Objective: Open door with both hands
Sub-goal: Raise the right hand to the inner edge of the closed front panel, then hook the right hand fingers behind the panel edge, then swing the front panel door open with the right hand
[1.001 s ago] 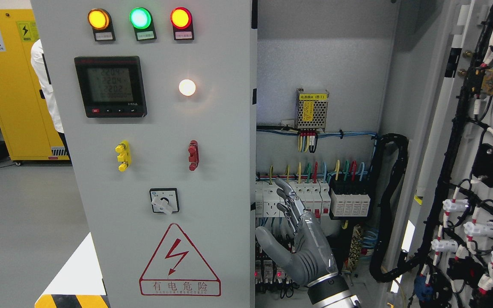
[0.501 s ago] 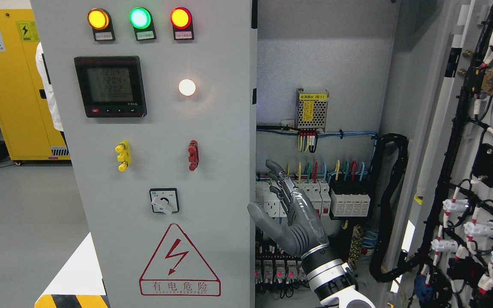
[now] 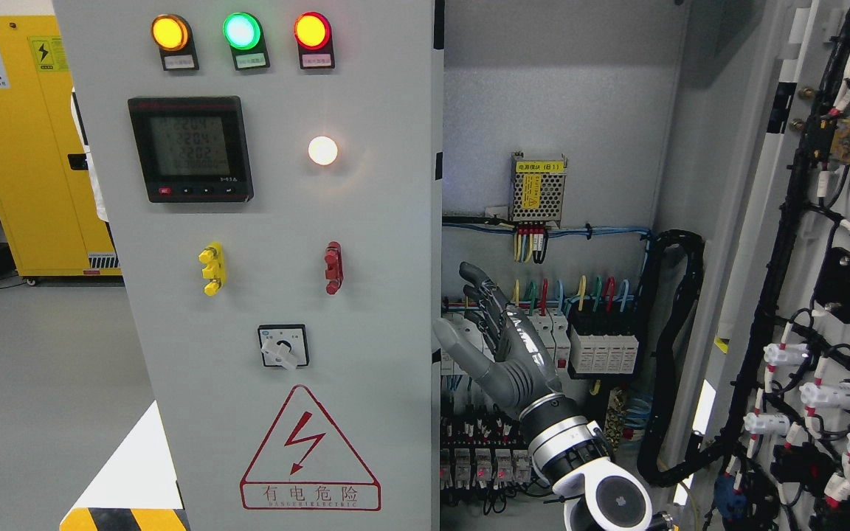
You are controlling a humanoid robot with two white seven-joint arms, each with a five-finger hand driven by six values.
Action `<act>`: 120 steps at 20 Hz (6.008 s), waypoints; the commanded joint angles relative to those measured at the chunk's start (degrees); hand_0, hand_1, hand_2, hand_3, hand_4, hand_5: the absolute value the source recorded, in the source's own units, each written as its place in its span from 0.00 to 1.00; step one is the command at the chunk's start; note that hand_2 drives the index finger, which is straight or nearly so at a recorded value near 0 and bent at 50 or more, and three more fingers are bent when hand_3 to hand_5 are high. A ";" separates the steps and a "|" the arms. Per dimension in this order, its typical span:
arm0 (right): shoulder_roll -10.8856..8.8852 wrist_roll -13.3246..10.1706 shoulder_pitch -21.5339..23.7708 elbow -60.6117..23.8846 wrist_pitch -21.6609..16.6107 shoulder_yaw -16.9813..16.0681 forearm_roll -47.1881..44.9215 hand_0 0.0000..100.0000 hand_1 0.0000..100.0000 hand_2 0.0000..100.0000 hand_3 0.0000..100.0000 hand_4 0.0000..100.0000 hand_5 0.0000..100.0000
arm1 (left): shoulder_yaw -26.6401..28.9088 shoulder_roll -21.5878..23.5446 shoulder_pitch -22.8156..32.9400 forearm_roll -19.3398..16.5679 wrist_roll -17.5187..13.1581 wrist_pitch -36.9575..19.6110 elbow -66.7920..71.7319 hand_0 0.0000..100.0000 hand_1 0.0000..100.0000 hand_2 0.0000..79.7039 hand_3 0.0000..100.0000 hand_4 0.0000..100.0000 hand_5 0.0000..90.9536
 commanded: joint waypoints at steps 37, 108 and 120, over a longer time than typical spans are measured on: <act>-3.59 19.52 -8.76 12.66 3.09 -3.90 -13.99 0.00 0.50 0.04 0.00 0.00 0.00 | 0.08 1.55 0.00 0.00 0.05 0.01 0.08 0.12 0.56 0.00 0.00 0.00 0.00; -3.06 37.80 -14.92 21.36 9.94 -8.12 -27.87 0.00 0.50 0.04 0.00 0.00 0.00 | 0.08 1.29 0.00 0.00 0.05 0.01 0.08 0.12 0.56 0.00 0.00 0.00 0.00; -4.03 37.63 -5.79 10.21 9.94 2.32 -27.79 0.00 0.50 0.04 0.00 0.00 0.00 | 0.08 1.29 0.00 0.00 0.05 0.01 0.08 0.12 0.56 0.00 0.00 0.00 0.00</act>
